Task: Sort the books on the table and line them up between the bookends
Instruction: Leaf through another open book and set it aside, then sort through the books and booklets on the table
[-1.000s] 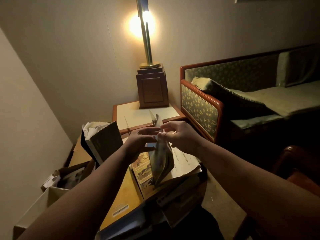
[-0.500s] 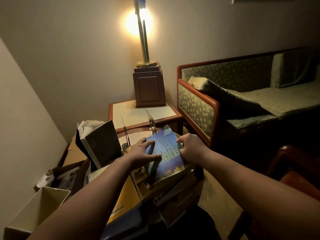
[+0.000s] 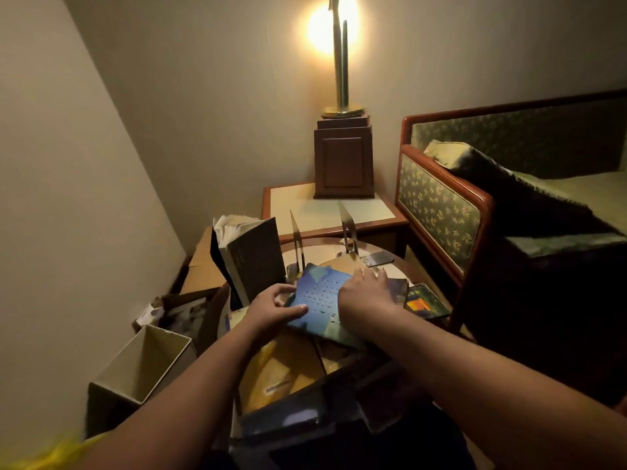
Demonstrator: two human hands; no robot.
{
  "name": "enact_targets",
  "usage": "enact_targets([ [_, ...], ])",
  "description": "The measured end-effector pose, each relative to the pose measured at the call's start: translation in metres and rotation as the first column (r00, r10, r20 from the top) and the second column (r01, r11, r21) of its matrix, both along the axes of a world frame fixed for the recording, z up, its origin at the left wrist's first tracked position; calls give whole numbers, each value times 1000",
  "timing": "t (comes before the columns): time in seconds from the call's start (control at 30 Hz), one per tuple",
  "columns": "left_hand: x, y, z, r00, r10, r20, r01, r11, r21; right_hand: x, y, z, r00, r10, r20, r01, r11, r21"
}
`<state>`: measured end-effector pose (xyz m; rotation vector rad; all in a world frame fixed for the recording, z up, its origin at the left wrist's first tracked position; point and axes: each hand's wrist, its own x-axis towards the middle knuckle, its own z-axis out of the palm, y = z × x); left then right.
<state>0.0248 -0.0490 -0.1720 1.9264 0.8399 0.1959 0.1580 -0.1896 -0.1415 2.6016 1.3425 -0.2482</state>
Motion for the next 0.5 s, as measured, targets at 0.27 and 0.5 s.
enact_targets([
  [0.27,-25,10,-10,966,223,129,-138,871,-471,-30,30,-20,973,-27,-230,86,965,249],
  [0.5,-33,3,-8,950,227,217,-125,907,-402,-30,38,-31,976,49,-211,31,931,364],
])
